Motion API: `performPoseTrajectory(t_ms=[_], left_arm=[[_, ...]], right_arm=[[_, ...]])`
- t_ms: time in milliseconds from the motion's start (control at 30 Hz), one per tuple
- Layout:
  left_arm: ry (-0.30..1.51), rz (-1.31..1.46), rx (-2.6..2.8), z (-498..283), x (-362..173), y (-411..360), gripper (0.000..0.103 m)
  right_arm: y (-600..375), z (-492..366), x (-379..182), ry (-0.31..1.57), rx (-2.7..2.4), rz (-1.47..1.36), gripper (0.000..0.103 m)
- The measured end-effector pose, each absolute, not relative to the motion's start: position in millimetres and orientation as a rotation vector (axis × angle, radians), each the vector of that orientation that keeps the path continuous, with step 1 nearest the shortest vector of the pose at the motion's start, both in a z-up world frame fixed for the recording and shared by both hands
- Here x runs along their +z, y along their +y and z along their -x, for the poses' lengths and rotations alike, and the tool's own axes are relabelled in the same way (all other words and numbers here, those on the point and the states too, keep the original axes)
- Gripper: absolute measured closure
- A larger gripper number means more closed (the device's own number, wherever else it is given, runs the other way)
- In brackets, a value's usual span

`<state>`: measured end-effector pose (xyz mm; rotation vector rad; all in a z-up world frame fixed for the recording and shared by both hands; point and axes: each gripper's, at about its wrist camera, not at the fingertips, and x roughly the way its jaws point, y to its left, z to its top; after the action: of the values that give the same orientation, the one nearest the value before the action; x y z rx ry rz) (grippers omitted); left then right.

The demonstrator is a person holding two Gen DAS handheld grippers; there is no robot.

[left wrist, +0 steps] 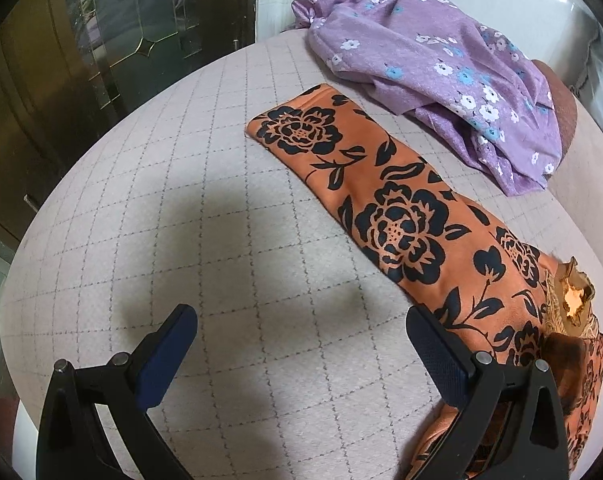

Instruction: Fold small clothes

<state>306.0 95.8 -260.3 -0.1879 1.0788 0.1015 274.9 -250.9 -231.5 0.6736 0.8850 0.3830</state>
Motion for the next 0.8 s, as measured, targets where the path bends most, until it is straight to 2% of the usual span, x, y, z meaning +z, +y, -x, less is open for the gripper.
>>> performPoseTrajectory(t_ms=[67,133,167,200,233,300,333,367,433,500,567,600,667,800], left_arm=[[1.084,0.205,0.1,-307.2,-260.9,99.3,0.0],[1.096,0.248,0.092,-310.9,-263.8,107.0,0.0],[1.098,0.27,0.092,-312.8,-265.1,111.0,0.0],[1.095,0.29,0.095,-314.6,-266.2,115.2,0.0],[1.091,0.303,0.097,-315.2,-266.3,117.2,0.0],[1.083,0.354,0.089,-318.8,-268.1,125.3,0.01],[1.088,0.378,0.079,-321.1,-270.1,128.3,0.023],[1.098,0.405,0.068,-324.0,-272.8,131.4,0.035],[1.114,0.461,0.056,-329.3,-278.0,136.9,0.041],[1.088,0.492,0.049,-333.3,-276.1,139.5,0.041],[1.069,0.517,0.03,-340.8,-274.1,138.8,0.037],[1.066,0.533,0.026,-345.2,-274.7,139.0,0.034],[1.067,0.585,0.03,-356.9,-279.9,140.9,0.02],[1.019,0.689,0.049,-381.2,-284.3,141.1,0.012]], right_arm=[[-249.7,-269.7,-230.1,0.879,0.401,-0.648,0.022],[-242.6,-268.0,-239.8,0.907,0.418,-0.642,0.04],[-236.0,-269.1,-248.7,0.937,0.426,-0.628,0.055],[-231.7,-270.7,-256.6,0.961,0.425,-0.618,0.063],[-226.0,-272.3,-267.7,0.985,0.422,-0.612,0.065],[-208.5,-280.5,-293.9,1.063,0.378,-0.574,0.065],[-202.2,-284.6,-306.4,1.108,0.337,-0.531,0.065],[-196.3,-287.9,-320.2,1.146,0.282,-0.483,0.074],[-198.4,-283.7,-316.2,1.091,0.289,-0.467,0.077],[-205.9,-279.0,-311.8,1.089,0.275,-0.45,0.077],[-219.1,-270.3,-309.1,1.08,0.25,-0.425,0.077],[-227.6,-263.4,-308.5,1.077,0.243,-0.399,0.077],[-239.2,-251.0,-311.6,1.082,0.245,-0.363,0.077],[-261.8,-226.4,-315.6,1.064,0.289,-0.419,0.077]])
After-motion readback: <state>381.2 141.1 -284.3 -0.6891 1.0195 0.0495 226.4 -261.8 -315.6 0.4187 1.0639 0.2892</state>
